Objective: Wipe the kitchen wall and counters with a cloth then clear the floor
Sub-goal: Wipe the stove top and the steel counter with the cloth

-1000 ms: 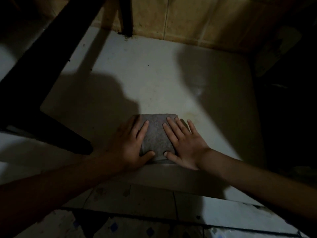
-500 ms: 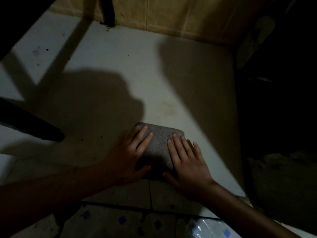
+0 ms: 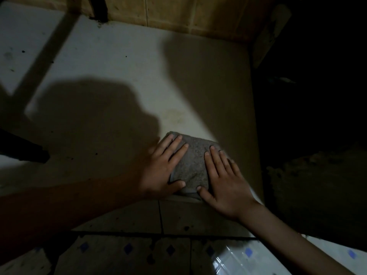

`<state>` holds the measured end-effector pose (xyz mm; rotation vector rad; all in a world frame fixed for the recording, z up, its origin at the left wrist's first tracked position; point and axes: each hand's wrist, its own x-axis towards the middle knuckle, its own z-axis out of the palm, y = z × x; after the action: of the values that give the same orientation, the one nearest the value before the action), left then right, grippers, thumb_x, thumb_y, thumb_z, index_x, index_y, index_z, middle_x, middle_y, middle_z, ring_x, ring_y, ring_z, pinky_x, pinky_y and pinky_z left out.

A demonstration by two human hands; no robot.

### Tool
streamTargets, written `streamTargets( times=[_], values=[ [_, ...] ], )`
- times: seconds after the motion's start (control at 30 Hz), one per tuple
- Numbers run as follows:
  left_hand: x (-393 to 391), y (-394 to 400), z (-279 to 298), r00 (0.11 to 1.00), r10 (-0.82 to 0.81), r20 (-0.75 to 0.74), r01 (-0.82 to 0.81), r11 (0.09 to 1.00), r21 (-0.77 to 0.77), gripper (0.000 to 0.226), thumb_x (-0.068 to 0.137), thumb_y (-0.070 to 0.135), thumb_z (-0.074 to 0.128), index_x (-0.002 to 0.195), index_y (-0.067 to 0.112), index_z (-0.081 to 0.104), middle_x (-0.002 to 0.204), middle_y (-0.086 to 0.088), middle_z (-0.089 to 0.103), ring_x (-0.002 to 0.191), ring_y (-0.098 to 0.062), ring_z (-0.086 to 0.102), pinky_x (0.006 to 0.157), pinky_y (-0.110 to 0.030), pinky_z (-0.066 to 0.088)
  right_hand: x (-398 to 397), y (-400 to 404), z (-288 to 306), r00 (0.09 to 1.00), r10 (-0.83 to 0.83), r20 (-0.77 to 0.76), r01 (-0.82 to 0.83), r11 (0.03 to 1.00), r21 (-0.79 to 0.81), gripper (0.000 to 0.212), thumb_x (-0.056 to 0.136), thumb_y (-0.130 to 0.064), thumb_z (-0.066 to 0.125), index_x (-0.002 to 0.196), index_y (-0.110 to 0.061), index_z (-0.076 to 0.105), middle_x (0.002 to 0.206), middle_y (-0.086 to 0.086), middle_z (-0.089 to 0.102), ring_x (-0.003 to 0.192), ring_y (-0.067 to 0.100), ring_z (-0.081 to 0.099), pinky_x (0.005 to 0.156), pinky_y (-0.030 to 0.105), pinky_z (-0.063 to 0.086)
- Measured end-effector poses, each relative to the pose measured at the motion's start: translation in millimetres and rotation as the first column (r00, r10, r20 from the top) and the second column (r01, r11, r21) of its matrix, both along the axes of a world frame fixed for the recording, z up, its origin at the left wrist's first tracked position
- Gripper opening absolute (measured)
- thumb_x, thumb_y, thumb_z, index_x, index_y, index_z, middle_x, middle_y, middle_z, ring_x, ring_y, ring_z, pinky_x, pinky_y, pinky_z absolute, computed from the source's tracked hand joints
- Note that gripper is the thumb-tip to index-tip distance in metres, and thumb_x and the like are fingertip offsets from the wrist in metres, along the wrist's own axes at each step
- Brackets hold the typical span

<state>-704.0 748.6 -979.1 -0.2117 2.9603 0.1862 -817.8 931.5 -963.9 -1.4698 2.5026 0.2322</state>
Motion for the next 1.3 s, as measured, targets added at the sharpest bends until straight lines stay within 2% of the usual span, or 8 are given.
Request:
streamTargets(
  times=[0.2,0.37,0.6,0.73,0.87,0.97,1.07,1.3],
  values=[
    [-14.3,27.0,12.7,0.999,-0.027,0.018,0.028,0.999,-0.045,0.095,0.074,0.072,0.019,0.149,0.016,0.004,0.157,-0.013,0.010,0.144,-0.024,0.003,0.110,-0.040,-0.015,-5.7,25.2,7.9,0.998,-0.054,0.021,0.053,0.996,0.076,0.085,0.081,-0.062,0.032,0.141,-0.003,0.040,0.148,0.017,0.037,0.131,0.030,0.044,0.097,0.044,0.044],
    [-30.4,42.2,18.2,0.997,-0.060,0.039,0.062,0.997,-0.040,0.092,0.086,0.068,0.028,0.145,0.020,-0.023,0.154,-0.006,-0.027,0.141,-0.024,-0.027,0.101,-0.035,-0.030,-17.5,34.7,23.8,0.994,-0.067,0.086,0.053,0.987,0.154,0.098,0.064,-0.067,-0.010,0.146,-0.015,-0.023,0.149,0.000,-0.032,0.138,0.014,-0.026,0.117,0.033,0.001],
    [-48.7,64.0,23.6,0.993,-0.062,0.097,0.060,0.998,0.025,0.089,0.088,0.067,0.026,0.145,0.020,-0.024,0.153,-0.004,-0.030,0.138,-0.022,-0.033,0.099,-0.037,-0.032,-28.6,51.3,15.9,0.993,-0.095,-0.072,0.111,0.959,0.261,0.080,0.072,-0.055,0.035,0.121,0.002,0.060,0.124,0.021,0.061,0.114,0.035,0.060,0.093,0.044,0.024],
    [-44.9,71.6,24.9,0.995,-0.053,0.080,0.047,0.996,0.072,0.089,0.088,0.067,0.027,0.144,0.021,-0.024,0.153,-0.004,-0.031,0.132,-0.018,-0.038,0.096,-0.035,-0.037,-24.5,56.9,15.1,0.995,-0.067,-0.077,0.087,0.948,0.306,0.090,0.075,-0.058,0.015,0.139,0.001,0.041,0.146,0.025,0.037,0.137,0.037,0.034,0.104,0.046,0.013],
    [-39.4,81.8,24.7,0.995,-0.048,0.090,0.039,0.995,0.096,0.090,0.088,0.065,0.030,0.145,0.020,-0.024,0.153,-0.005,-0.030,0.136,-0.020,-0.035,0.096,-0.036,-0.036,-14.5,71.3,14.3,0.988,-0.101,-0.114,0.123,0.971,0.203,0.085,0.094,-0.055,0.005,0.123,0.005,0.057,0.127,0.025,0.057,0.124,0.033,0.043,0.096,0.047,0.027],
    [-39.2,83.3,27.4,0.994,-0.047,0.103,0.037,0.995,0.098,0.091,0.088,0.065,0.032,0.146,0.021,-0.022,0.154,-0.004,-0.028,0.138,-0.023,-0.032,0.098,-0.039,-0.036,-4.5,74.9,16.7,0.982,-0.069,-0.177,0.086,0.992,0.092,0.066,0.083,-0.053,0.053,0.125,-0.001,0.059,0.125,0.023,0.059,0.113,0.038,0.058,0.087,0.051,0.047],
    [-41.9,76.8,37.9,0.995,-0.042,0.085,0.034,0.995,0.095,0.085,0.089,0.062,0.034,0.149,0.023,-0.009,0.158,-0.002,-0.015,0.143,-0.025,-0.019,0.100,-0.042,-0.031,6.0,74.5,28.9,0.963,-0.219,-0.154,0.226,0.974,0.028,0.077,0.057,-0.033,0.086,0.126,-0.013,0.061,0.112,0.019,0.066,0.077,0.034,0.070,0.048,0.034,0.052],
    [-30.3,59.9,48.1,0.981,0.195,-0.025,-0.194,0.981,0.018,0.068,0.085,0.062,0.040,0.142,0.030,0.022,0.129,-0.006,0.044,0.122,-0.027,0.037,0.113,-0.051,0.012,-0.2,69.4,25.8,0.829,-0.534,0.168,0.547,0.836,-0.040,0.065,0.097,-0.042,0.038,0.150,-0.030,0.002,0.113,0.009,0.057,0.079,0.017,0.059,0.061,0.027,0.043]
  ],
)
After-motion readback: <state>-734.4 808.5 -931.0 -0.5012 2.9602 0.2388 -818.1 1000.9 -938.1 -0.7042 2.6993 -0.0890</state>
